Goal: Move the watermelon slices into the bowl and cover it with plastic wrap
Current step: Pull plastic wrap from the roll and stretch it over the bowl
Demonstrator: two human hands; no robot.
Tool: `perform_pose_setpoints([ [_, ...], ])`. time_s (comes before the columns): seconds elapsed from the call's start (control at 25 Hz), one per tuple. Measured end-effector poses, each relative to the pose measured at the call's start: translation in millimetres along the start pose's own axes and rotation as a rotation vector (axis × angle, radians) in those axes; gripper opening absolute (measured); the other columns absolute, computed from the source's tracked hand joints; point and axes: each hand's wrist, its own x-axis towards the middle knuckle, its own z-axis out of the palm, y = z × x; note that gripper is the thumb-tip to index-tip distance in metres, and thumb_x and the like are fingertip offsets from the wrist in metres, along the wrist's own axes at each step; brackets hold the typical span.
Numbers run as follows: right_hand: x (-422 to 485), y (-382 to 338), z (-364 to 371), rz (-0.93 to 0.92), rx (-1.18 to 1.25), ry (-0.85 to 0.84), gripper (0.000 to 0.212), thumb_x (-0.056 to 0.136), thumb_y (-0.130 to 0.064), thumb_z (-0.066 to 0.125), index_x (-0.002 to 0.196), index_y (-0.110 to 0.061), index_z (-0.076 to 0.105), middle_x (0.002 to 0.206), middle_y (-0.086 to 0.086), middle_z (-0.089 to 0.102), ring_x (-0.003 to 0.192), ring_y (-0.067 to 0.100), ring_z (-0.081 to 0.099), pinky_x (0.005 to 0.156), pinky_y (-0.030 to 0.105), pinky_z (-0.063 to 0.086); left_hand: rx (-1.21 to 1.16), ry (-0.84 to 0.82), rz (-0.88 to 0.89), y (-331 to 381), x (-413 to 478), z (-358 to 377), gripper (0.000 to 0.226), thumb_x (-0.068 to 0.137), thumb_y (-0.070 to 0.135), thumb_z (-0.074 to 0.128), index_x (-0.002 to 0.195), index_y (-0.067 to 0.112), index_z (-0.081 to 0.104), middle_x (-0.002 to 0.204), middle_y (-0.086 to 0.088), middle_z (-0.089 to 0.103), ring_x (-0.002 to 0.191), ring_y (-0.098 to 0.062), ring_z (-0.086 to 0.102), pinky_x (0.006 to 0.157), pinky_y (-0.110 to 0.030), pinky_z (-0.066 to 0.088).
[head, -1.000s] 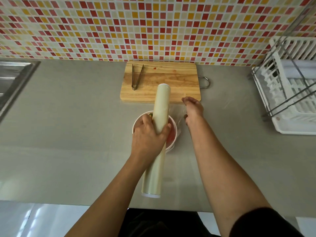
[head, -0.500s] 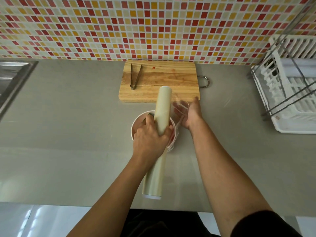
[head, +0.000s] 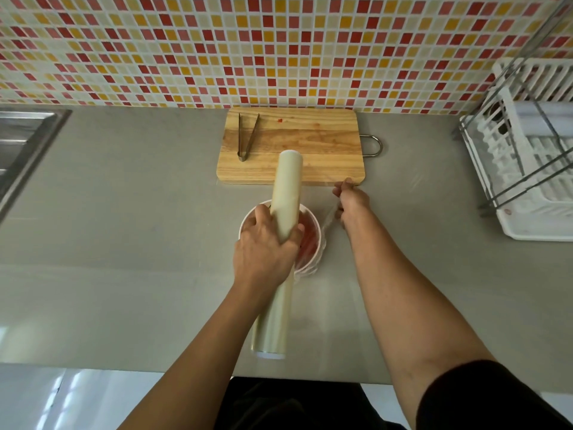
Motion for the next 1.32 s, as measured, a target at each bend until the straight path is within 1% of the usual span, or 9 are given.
perform_pose_setpoints([
  [0.12,-5.3,0.5,-4.8,0.168,0.247,-0.088,0.044,0.098,-0.04,0.029,0.082,-0.008,0.055,0.075,0.007,0.058,0.056,0.015,0.057,0.035,0.019,0.044,0.013,-0.001,0.009,-0.3,-1.3,2.5,0.046,0.079,0.056,0.054,0.1,0.018,0.037,0.108,-0.011,0.059,0.094,-0.037,0.057,0.07,-0.035,0.036],
  [0.2,-10.8,6.2,-7.9,0.138,0.332,-0.115,0.045,0.098,-0.035,0.026,0.1,0.0,0.054,0.082,0.013,0.054,0.069,0.022,0.059,0.053,0.028,0.056,0.011,0.005,0.012,0.6,-0.9,3.9,0.045,0.079,0.056,0.054,0.098,0.019,0.036,0.107,-0.011,0.059,0.094,-0.037,0.057,0.07,-0.035,0.037],
  [0.28,-18.8,23.9,-10.9,-0.02,-0.001,-0.093,0.048,0.097,-0.036,0.025,0.105,-0.001,0.057,0.094,0.018,0.059,0.086,0.03,0.06,0.086,0.045,0.052,0.013,0.014,0.021,1.8,0.4,4.1,0.044,0.079,0.056,0.054,0.095,0.019,0.035,0.106,-0.011,0.06,0.094,-0.037,0.057,0.07,-0.035,0.036],
  [0.36,-33.0,50.4,-16.6,-0.129,-0.358,-0.097,0.058,0.093,-0.045,0.024,0.105,-0.002,0.061,0.108,0.022,0.063,0.103,0.034,0.059,0.096,0.046,0.045,0.011,0.022,0.032,1.9,1.7,3.9,0.044,0.079,0.056,0.054,0.094,0.02,0.034,0.105,-0.012,0.061,0.094,-0.037,0.057,0.069,-0.035,0.035],
  [0.48,-49.7,74.8,-16.4,-0.239,-0.397,-0.128,0.051,0.091,-0.043,0.031,0.082,-0.006,0.064,0.087,0.016,0.066,0.085,0.03,0.061,0.075,0.038,0.046,0.023,0.017,0.027,1.9,1.4,3.8,0.047,0.079,0.056,0.054,0.098,0.016,0.037,0.107,-0.012,0.06,0.095,-0.036,0.057,0.07,-0.035,0.036],
  [0.68,-55.9,84.5,-7.9,-0.4,-0.287,0.041,0.032,0.097,-0.03,0.033,0.078,-0.01,0.05,0.073,0.001,0.054,0.076,0.022,0.051,0.062,0.027,0.029,-0.024,0.064,0.011,1.2,3.1,-6.6,0.045,0.08,0.053,0.057,0.093,0.015,0.037,0.096,-0.008,0.06,0.086,-0.033,0.057,0.069,-0.035,0.037],
  [0.84,-52.0,90.8,-8.9,-0.419,-0.268,0.018,0.033,0.097,-0.03,0.034,0.078,-0.009,0.049,0.071,0.001,0.053,0.073,0.022,0.05,0.067,0.032,0.037,-0.119,-0.005,-0.089,-6.7,14.4,-23.8,0.052,0.078,0.059,0.06,0.101,0.013,0.05,0.088,0.001,0.055,0.081,-0.022,0.052,0.071,-0.033,0.04],
  [1.04,-45.7,96.4,-12.2,-0.424,-0.301,0.024,0.032,0.098,-0.029,0.034,0.083,-0.006,0.052,0.08,0.008,0.057,0.077,0.021,0.051,0.066,0.028,0.033,-0.332,-0.149,-0.256,-27.7,24.4,-35.2,0.044,0.085,0.052,0.053,0.107,0.015,0.064,0.1,-0.006,0.066,0.091,-0.026,0.061,0.08,-0.039,0.049],
  [1.32,-42.0,97.0,-11.2,-0.435,-0.288,0.021,0.035,0.098,-0.027,0.035,0.09,0.0,0.056,0.089,0.014,0.062,0.082,0.021,0.053,0.07,0.029,0.036,-0.321,-0.174,-0.238,-30.1,16.0,-31.6,0.044,0.087,0.058,0.044,0.104,0.018,0.049,0.098,-0.007,0.061,0.09,-0.026,0.058,0.068,-0.035,0.043],
])
